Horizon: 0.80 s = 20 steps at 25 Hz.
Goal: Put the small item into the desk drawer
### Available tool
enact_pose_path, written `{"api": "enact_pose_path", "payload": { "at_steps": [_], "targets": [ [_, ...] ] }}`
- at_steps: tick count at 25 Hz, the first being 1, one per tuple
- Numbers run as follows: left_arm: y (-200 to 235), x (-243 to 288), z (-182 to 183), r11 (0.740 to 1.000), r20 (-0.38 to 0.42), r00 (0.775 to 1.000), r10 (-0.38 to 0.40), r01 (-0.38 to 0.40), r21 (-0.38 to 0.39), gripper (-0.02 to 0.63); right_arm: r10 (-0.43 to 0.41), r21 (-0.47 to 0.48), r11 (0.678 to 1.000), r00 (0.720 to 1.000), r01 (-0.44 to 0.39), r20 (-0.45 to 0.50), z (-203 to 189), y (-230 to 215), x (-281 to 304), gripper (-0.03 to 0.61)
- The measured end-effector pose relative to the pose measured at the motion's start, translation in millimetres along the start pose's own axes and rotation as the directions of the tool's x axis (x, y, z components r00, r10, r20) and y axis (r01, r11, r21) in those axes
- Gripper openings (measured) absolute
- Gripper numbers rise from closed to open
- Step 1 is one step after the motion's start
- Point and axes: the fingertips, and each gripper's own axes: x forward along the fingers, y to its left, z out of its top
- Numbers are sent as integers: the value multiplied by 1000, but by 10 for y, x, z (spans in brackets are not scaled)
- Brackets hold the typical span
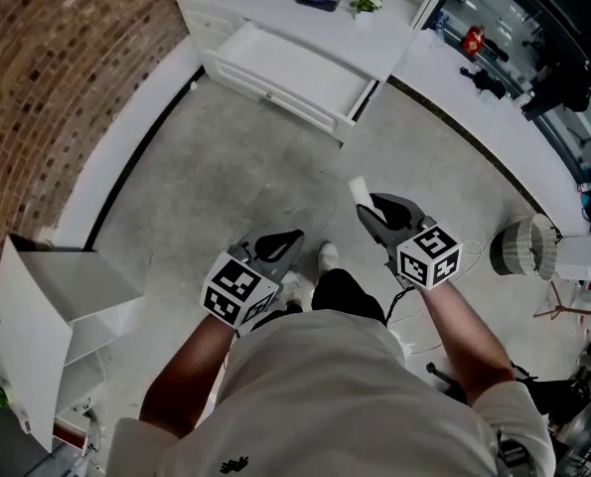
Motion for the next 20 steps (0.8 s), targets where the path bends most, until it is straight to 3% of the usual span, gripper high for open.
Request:
{"api": "enact_pose_path", "payload": {
  "at_steps": [10,20],
  "targets": [
    [741,103,243,994,15,995,102,-101,-49,6,92,-28,995,996,-93,-22,408,-466,837,124],
    [1612,629,877,977,11,980,200,-198,-83,6,185,-66,980,980,-190,-70,937,-1321,1642,124]
  ]
}}
